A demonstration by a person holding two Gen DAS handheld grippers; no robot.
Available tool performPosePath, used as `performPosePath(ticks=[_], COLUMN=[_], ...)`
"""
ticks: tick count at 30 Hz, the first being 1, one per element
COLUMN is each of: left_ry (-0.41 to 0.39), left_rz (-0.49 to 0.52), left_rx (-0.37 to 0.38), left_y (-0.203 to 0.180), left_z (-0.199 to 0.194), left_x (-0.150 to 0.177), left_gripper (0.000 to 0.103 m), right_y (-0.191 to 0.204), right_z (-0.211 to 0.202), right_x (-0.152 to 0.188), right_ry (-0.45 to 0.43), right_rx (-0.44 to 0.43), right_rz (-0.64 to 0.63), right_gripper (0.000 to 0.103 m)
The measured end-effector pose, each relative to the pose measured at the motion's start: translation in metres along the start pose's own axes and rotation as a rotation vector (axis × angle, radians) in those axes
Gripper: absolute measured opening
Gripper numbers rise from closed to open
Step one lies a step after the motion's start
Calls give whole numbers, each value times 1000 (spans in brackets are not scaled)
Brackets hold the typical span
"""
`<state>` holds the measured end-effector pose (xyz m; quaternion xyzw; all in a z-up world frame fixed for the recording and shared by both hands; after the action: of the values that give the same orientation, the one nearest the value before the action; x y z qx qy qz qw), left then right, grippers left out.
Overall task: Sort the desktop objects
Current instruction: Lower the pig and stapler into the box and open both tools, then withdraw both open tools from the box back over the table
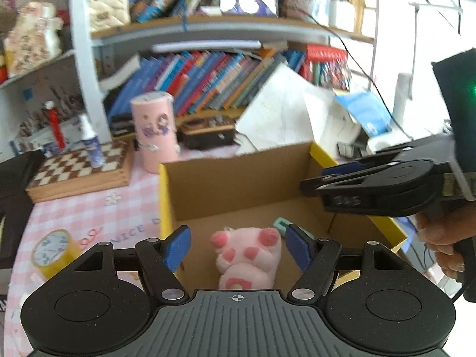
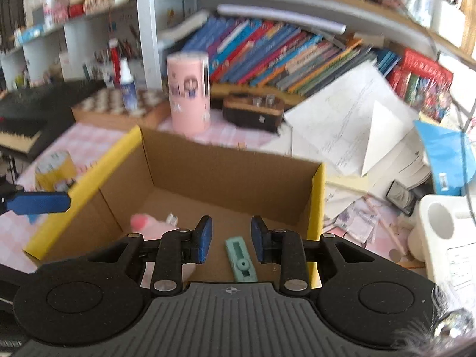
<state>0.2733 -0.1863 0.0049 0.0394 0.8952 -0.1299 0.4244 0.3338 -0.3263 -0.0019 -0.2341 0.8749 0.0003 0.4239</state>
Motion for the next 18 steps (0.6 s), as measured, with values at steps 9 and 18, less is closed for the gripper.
performPosePath(ticks=[9, 18], left_ry=[-67, -77], left_rz=[-59, -97], left_rx=[-17, -72], left_y=[36, 82], left_z=[-57, -94], left_x=[12, 42], left_gripper=[72, 76], right_y=[25, 82], right_z=[-59, -91], right_x=[6, 38], right_ry=[-94, -107], right_rx=[71, 173], right_rz=[84, 181], right_gripper=[27, 30])
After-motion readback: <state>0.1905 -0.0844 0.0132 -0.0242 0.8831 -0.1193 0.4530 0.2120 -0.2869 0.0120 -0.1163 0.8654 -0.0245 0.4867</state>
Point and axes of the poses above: each gripper's, at about its wrist camera, not at the fingertips, and z roughly the way its jaws point, y to its left, x to its underside, the point moved 6 cm from there along z, roughly the way its jaws point, and after that the axes turned 15 degrees about -z, right-handed, at the moved point
